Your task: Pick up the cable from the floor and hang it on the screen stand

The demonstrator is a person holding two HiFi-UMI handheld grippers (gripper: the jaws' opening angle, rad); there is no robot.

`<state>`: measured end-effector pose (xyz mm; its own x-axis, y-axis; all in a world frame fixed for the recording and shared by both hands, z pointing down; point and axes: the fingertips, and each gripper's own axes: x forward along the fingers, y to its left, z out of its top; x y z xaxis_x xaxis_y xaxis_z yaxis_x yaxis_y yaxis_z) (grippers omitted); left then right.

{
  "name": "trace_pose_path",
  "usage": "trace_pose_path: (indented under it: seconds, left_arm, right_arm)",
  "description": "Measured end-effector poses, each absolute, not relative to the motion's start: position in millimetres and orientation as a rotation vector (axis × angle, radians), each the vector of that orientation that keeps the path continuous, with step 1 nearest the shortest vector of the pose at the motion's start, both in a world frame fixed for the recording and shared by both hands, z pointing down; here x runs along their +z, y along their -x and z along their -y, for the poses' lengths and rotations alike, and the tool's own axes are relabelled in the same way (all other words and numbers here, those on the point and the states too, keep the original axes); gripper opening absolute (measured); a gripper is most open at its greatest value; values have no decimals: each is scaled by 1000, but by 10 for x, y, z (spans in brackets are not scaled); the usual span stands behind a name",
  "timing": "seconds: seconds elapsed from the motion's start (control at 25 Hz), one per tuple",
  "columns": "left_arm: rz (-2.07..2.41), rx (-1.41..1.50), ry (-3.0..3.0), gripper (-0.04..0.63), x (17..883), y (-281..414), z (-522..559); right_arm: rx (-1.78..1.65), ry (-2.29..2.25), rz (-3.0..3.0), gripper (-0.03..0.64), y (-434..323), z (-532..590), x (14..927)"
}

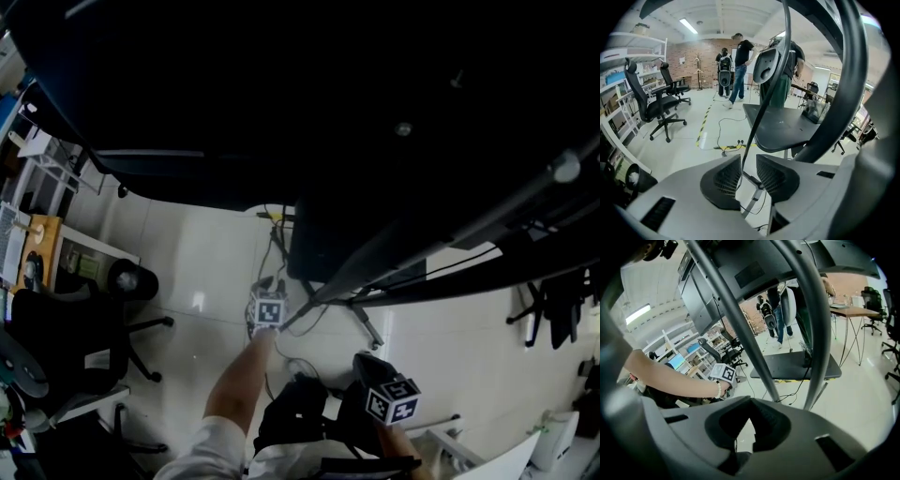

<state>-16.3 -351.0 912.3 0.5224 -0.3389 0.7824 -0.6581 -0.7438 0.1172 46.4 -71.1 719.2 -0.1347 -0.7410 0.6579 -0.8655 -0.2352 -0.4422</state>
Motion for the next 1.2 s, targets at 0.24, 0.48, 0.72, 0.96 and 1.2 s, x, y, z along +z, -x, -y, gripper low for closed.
trace_pose_path:
  seconds: [0.24, 0.48, 0.72, 0.96, 1.2]
  left_arm:
    - [794, 1068, -2417, 106, 9099, 31, 3666]
    - [705, 1132, -2433, 21, 8985, 25, 3431]
    - [697, 997, -2415, 20, 8537, 180, 2917]
    - [703, 846, -2460, 18, 7819, 219, 2388]
    - [760, 731, -2521, 18, 7160, 163, 2003]
  right_arm:
    - [1294, -2014, 1813, 0, -519, 640, 7201]
    - [1293, -2032, 1810, 0, -508, 592, 7133]
    - [1254, -1980, 1878, 0, -510, 610, 6954]
    - [1219, -1920, 1954, 0, -559, 527, 6747]
    - [1166, -1869, 2009, 0, -699, 391, 6631]
